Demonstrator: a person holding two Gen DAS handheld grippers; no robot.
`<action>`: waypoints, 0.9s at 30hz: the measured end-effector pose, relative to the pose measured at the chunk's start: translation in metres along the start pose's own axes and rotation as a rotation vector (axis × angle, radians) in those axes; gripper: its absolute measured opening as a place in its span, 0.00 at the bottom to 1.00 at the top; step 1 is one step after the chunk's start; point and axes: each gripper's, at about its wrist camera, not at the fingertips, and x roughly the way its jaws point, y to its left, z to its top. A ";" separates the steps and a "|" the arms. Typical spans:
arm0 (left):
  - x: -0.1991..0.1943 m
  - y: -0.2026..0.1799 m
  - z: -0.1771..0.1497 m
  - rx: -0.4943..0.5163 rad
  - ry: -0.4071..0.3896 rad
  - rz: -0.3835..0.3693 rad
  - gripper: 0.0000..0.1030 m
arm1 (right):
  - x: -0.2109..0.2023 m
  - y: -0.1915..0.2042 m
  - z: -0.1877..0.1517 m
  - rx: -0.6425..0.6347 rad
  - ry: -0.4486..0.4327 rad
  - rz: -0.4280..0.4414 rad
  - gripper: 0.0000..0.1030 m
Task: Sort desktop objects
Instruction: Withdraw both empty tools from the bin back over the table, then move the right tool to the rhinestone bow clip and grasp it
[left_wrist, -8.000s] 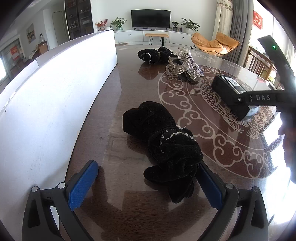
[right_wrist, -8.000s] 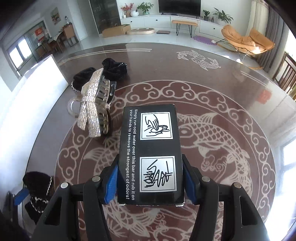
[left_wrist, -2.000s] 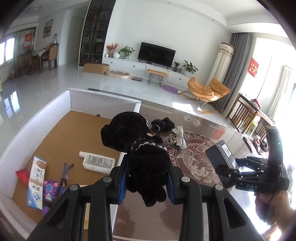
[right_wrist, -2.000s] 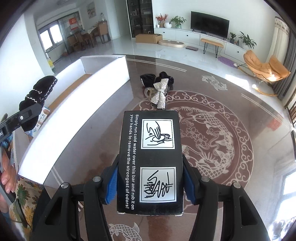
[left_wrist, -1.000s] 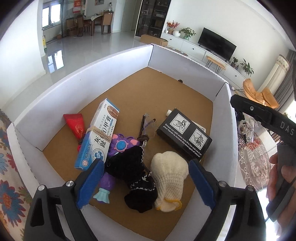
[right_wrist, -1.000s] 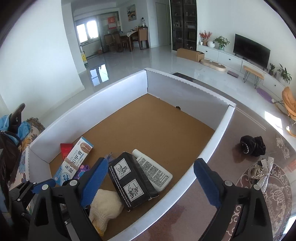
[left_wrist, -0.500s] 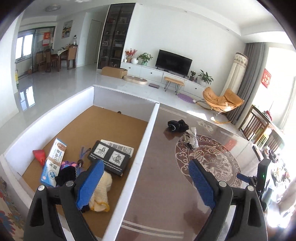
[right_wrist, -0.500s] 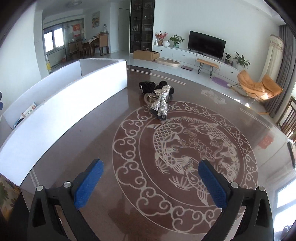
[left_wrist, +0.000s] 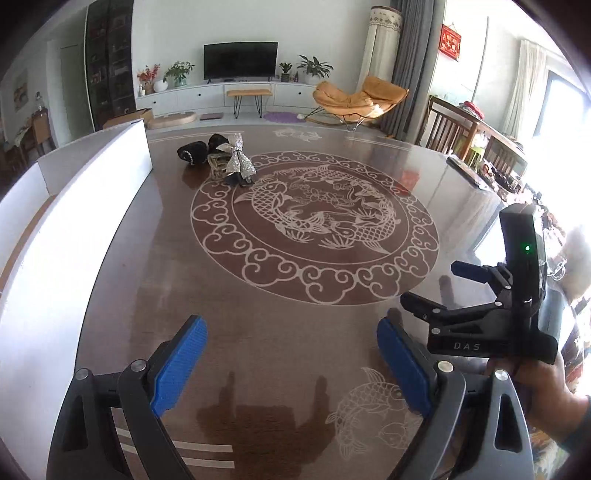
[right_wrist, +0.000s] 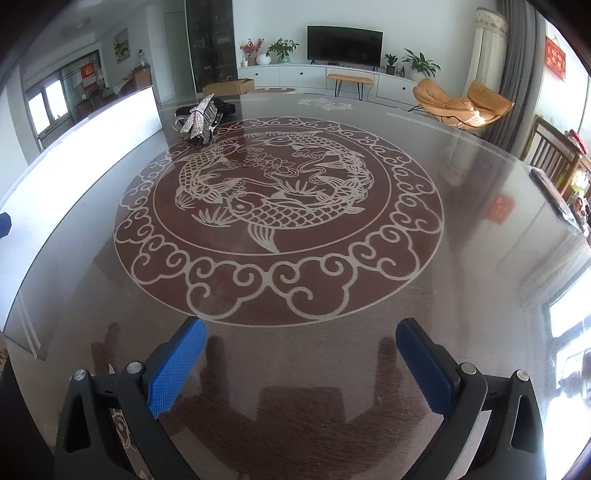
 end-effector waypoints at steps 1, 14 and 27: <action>0.010 0.001 -0.004 -0.004 0.023 0.010 0.91 | 0.000 0.000 0.000 -0.003 -0.001 0.003 1.00; 0.049 0.023 -0.018 -0.031 0.055 0.072 0.92 | 0.003 0.002 -0.003 -0.005 0.032 0.001 1.00; 0.064 0.025 -0.004 0.022 0.076 0.098 1.00 | 0.003 0.002 -0.003 -0.005 0.032 0.002 1.00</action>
